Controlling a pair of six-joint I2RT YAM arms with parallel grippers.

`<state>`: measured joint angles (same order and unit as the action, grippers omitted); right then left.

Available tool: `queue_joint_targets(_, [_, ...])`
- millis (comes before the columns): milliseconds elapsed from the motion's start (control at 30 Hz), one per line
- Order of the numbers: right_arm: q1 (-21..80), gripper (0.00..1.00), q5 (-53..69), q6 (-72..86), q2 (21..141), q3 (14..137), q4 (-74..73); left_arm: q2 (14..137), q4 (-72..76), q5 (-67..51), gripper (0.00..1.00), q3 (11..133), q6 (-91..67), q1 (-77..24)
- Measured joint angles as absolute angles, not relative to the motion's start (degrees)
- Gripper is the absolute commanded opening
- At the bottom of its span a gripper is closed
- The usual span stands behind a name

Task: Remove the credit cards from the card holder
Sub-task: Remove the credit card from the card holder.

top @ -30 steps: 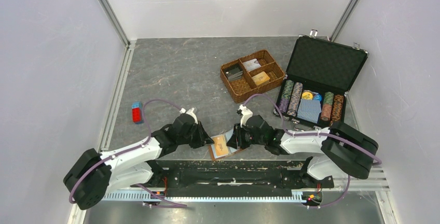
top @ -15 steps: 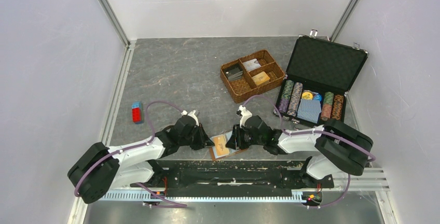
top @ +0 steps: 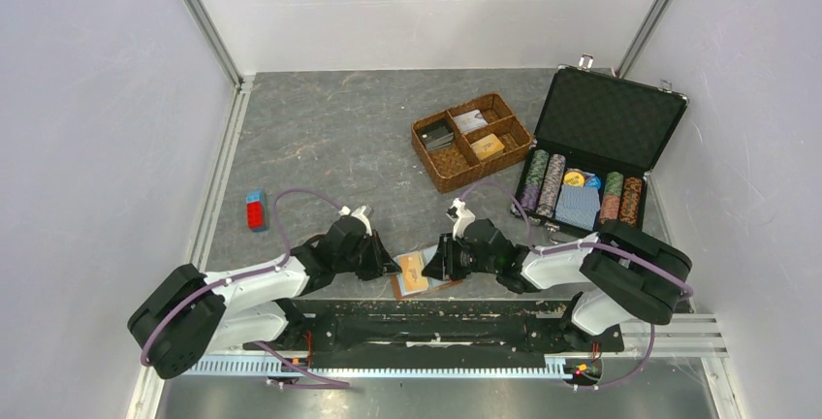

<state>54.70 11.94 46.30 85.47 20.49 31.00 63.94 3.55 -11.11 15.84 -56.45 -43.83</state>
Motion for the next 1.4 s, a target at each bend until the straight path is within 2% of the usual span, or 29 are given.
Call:
queue_joint_targets(233, [53.8,0.20,13.9,48.3,86.4,17.5,36.9,65.1,4.9,-11.3,0.15,15.8,-56.4,-43.8])
queue_joint_targets(400, [53.5,0.24,15.3,49.4,86.7,16.0,40.0,65.8,6.0,-12.1,0.15,15.8,-56.4,-43.7])
queue_joint_targets(800, [53.4,0.19,14.3,49.6,82.9,16.1,38.9,66.0,6.1,-12.4,0.16,15.8,-56.4,-43.7])
queue_joint_targets(1400, [53.4,0.21,13.7,49.6,85.5,18.4,35.6,66.0,6.1,-12.6,0.16,15.8,-56.4,-43.7])
